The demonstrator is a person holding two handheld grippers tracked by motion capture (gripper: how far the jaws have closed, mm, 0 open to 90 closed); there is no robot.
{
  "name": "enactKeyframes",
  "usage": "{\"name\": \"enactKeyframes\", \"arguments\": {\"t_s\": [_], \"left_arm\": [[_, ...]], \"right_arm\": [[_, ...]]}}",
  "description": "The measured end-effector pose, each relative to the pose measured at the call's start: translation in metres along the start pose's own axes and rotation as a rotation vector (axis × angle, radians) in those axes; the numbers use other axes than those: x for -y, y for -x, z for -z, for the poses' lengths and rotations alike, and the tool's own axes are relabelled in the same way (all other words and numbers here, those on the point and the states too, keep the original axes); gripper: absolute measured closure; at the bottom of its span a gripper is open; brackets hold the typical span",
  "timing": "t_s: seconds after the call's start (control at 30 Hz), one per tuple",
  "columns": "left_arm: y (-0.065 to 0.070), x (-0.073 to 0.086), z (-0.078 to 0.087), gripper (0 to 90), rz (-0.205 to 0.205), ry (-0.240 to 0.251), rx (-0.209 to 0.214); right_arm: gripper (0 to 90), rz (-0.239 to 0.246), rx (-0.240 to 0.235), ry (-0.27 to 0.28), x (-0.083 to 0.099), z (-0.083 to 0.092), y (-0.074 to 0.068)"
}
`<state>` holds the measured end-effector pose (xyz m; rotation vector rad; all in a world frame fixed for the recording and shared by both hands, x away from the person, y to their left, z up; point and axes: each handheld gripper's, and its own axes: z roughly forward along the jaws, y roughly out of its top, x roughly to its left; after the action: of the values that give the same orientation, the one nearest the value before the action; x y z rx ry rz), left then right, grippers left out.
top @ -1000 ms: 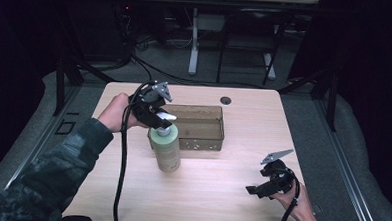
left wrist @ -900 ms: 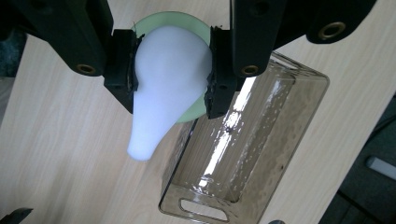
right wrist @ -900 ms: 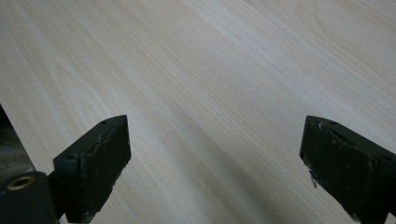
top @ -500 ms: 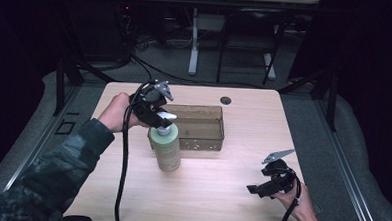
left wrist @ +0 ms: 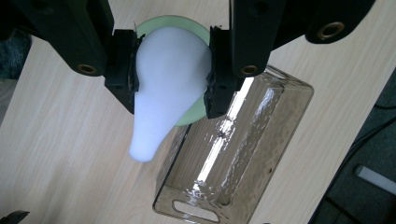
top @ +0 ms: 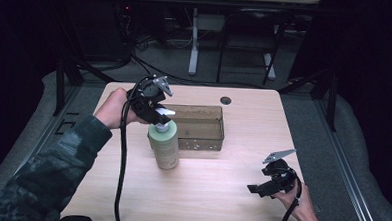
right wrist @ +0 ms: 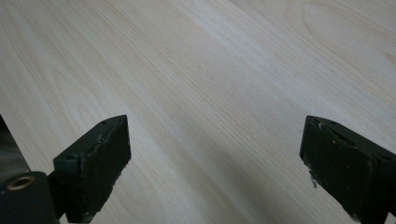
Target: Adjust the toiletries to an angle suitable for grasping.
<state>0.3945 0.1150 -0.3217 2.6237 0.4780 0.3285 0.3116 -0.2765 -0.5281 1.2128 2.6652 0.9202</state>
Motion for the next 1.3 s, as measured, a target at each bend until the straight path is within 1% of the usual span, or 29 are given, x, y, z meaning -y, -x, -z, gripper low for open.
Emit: {"name": "enactKeyframes", "arguments": {"t_s": [0.43,0.93,1.2,1.3], "left_arm": [[-0.003,-0.007,0.016,62.8,-0.001,0.004,-0.014],[-0.008,-0.016,0.036,62.8,-0.009,-0.001,-0.030],[-0.012,-0.018,0.044,62.8,-0.003,0.003,-0.037],[-0.013,-0.019,0.045,62.8,-0.006,0.000,-0.035]], "right_arm": [[8.2,0.000,0.008,0.004,0.001,0.001,0.001],[7.5,-0.005,0.000,0.005,0.001,0.001,0.002],[7.2,-0.007,0.003,0.004,0.002,0.000,0.003],[6.7,-0.008,0.013,-0.003,0.002,0.000,0.002]]}}
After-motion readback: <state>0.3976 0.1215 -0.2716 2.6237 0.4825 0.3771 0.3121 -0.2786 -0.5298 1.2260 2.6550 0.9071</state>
